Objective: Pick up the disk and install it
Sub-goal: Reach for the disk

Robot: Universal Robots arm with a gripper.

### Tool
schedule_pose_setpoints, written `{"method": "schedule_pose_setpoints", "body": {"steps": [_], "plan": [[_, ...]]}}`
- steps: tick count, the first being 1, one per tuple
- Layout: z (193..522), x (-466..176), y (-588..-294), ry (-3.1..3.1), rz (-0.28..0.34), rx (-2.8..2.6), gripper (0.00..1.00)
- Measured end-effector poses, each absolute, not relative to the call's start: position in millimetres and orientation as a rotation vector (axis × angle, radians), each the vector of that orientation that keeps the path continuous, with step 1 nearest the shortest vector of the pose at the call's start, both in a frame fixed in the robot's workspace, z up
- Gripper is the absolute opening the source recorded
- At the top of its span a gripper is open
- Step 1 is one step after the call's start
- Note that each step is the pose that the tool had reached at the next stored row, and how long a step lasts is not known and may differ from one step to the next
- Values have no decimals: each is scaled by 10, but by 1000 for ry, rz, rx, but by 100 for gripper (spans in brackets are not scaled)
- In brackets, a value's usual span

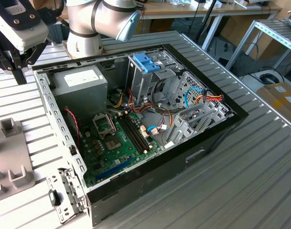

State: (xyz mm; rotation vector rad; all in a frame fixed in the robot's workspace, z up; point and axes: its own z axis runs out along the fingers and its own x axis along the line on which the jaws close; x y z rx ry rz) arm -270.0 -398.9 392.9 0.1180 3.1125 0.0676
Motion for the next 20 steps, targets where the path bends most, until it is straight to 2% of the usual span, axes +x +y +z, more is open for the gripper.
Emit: {"method": "schedule_pose_setpoints", "body": {"steps": [20], "plan": [[3929, -2780, -3989, 3112, 68, 118, 10]]}}
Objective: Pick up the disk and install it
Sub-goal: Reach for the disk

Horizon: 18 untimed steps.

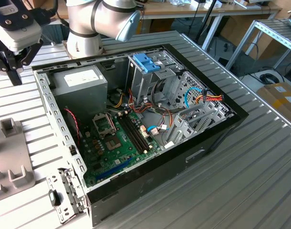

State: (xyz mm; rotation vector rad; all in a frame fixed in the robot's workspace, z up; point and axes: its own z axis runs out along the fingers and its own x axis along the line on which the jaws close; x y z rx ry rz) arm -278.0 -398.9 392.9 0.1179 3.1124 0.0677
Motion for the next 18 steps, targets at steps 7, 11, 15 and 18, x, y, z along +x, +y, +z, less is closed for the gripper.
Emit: {"method": "schedule_pose_setpoints", "body": {"steps": [7, 11, 15, 18], "plan": [[3929, -2797, -3989, 3113, 68, 118, 10], [3929, -2804, -3989, 3113, 68, 118, 10], [3929, -2812, -3989, 3113, 68, 118, 10], [3929, -2820, -3989, 3113, 68, 118, 10]]}}
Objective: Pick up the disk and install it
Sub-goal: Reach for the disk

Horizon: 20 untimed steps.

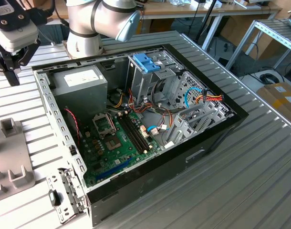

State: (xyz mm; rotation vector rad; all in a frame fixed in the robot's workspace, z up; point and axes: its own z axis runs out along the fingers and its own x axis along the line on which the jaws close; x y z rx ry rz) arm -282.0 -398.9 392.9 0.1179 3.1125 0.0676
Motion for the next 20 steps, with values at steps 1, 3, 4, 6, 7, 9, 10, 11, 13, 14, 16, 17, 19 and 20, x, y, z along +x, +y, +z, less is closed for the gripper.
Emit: {"method": "schedule_pose_setpoints", "body": {"steps": [1, 3, 4, 6, 7, 9, 10, 11, 13, 14, 16, 17, 19, 20], "plan": [[3929, -2821, -3989, 3112, 68, 118, 10], [3929, -2827, -3989, 3113, 68, 118, 10], [3929, -2829, -3989, 3112, 68, 118, 10], [3929, -2832, -3989, 3112, 68, 118, 10], [3929, -2834, -3989, 3112, 68, 118, 10], [3929, -2840, -3990, 3112, 68, 118, 10], [3929, -2841, -3989, 3112, 68, 118, 10], [3929, -2844, -3989, 3112, 68, 118, 10], [3929, -2848, -3990, 3112, 68, 118, 10], [3929, -2853, -3989, 3113, 68, 118, 10], [3929, -2858, -3989, 3113, 68, 118, 10], [3929, -2862, -3989, 3112, 68, 118, 10], [3929, -2867, -3989, 3112, 68, 118, 10], [3929, -2870, -3989, 3112, 68, 118, 10]]}}
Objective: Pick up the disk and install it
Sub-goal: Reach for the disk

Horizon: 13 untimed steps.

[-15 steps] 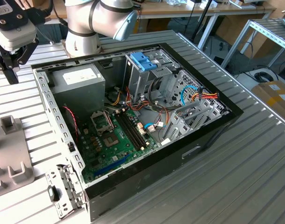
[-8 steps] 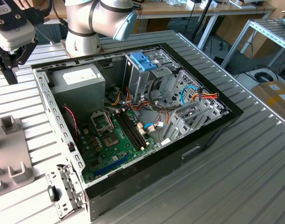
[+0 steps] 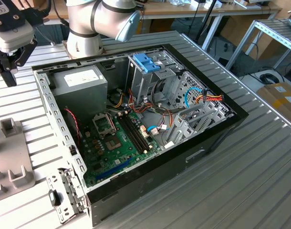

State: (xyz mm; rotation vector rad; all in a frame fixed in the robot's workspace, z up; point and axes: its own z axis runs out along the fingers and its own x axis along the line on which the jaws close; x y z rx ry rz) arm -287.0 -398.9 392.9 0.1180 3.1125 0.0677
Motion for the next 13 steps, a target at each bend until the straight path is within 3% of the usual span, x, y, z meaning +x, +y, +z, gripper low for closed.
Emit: {"method": "schedule_pose_setpoints", "body": {"steps": [13], "plan": [[3927, -3022, -3989, 3113, 68, 118, 10]]}}
